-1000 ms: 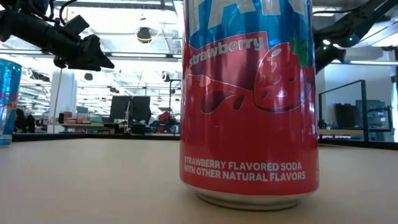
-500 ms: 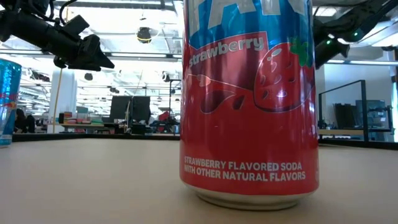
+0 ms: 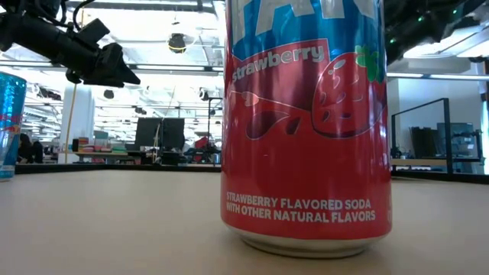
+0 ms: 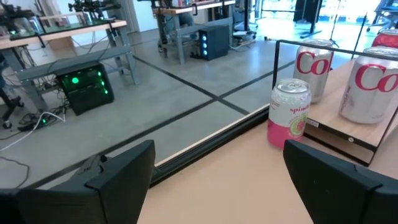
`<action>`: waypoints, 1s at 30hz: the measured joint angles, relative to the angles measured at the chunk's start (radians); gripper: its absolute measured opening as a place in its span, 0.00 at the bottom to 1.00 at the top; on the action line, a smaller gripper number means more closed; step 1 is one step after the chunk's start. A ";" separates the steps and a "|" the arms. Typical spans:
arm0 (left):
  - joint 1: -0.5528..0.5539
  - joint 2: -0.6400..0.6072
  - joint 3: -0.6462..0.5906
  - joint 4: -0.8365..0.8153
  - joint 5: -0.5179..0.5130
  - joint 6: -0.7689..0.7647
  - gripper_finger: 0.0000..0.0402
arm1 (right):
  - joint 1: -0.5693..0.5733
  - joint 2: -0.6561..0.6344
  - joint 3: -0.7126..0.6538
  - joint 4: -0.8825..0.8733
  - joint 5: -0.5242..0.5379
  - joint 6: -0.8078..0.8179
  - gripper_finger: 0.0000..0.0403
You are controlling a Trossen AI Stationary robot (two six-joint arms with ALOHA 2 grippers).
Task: Place canned beverage on shelf
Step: Put the top orange soda can on the shelf
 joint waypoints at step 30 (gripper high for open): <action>0.000 -0.006 0.000 -0.015 0.079 0.037 0.85 | 0.390 0.102 -0.001 -0.352 0.394 0.429 0.04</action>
